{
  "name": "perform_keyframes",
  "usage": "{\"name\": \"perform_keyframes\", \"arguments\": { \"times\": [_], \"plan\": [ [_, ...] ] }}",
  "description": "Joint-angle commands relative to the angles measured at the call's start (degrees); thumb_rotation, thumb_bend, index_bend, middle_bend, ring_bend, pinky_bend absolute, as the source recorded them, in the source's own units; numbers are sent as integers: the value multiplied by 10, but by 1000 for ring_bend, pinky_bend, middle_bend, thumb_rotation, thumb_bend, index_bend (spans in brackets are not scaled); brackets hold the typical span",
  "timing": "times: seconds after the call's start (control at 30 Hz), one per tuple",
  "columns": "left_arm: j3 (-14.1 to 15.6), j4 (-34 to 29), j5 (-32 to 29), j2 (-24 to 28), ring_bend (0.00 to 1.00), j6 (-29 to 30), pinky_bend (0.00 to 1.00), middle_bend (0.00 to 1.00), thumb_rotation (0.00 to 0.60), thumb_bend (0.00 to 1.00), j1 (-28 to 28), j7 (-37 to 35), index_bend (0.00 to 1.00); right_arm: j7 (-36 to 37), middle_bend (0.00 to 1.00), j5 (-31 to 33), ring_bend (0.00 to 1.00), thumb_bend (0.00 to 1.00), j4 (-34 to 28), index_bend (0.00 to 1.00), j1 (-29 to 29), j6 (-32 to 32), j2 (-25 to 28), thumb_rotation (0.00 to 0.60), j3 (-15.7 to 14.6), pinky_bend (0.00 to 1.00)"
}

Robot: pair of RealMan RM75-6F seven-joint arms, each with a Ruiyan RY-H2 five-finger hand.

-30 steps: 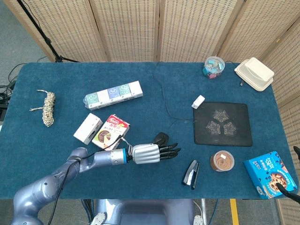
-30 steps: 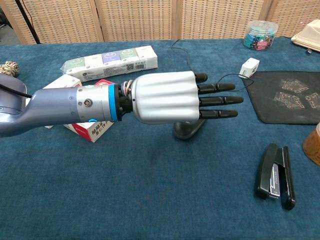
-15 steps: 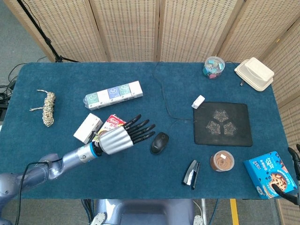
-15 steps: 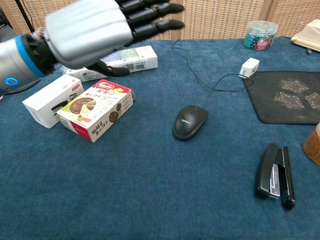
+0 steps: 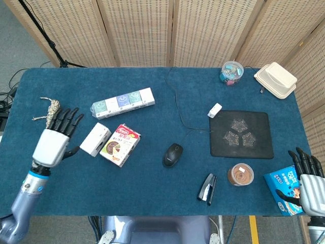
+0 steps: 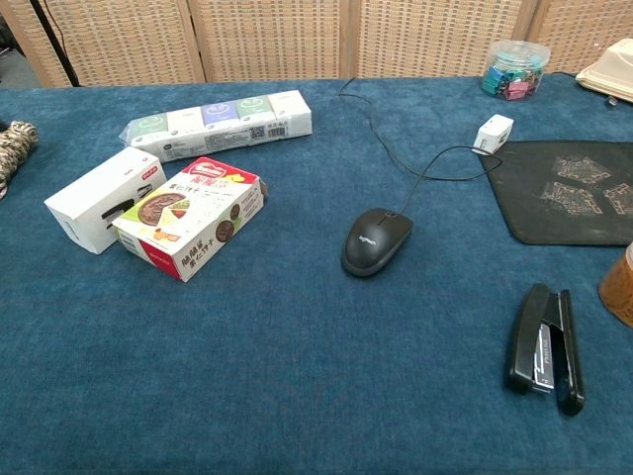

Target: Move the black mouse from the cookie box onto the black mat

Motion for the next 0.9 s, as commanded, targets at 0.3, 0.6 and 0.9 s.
{"name": "perform_keyframes", "arguments": {
  "times": [0.3,0.6,0.9],
  "plan": [
    [20,-92,-35,122,0,19,0,0,600,48,116,-159,0,-140,0,29,0,0,-70,0,127,-156,-55,600,18,0],
    [1,-82,-24,145,0,7,0,0,600,49,138,-209,0,-179,0,14,0,0,-47,0,214,-250,-103,600,26,0],
    [-22,-77,-18,158,0,-11,0,0,600,49,155,-240,0,-207,0,21,0,0,35,0,322,-337,-185,600,54,0]
  ]
}}
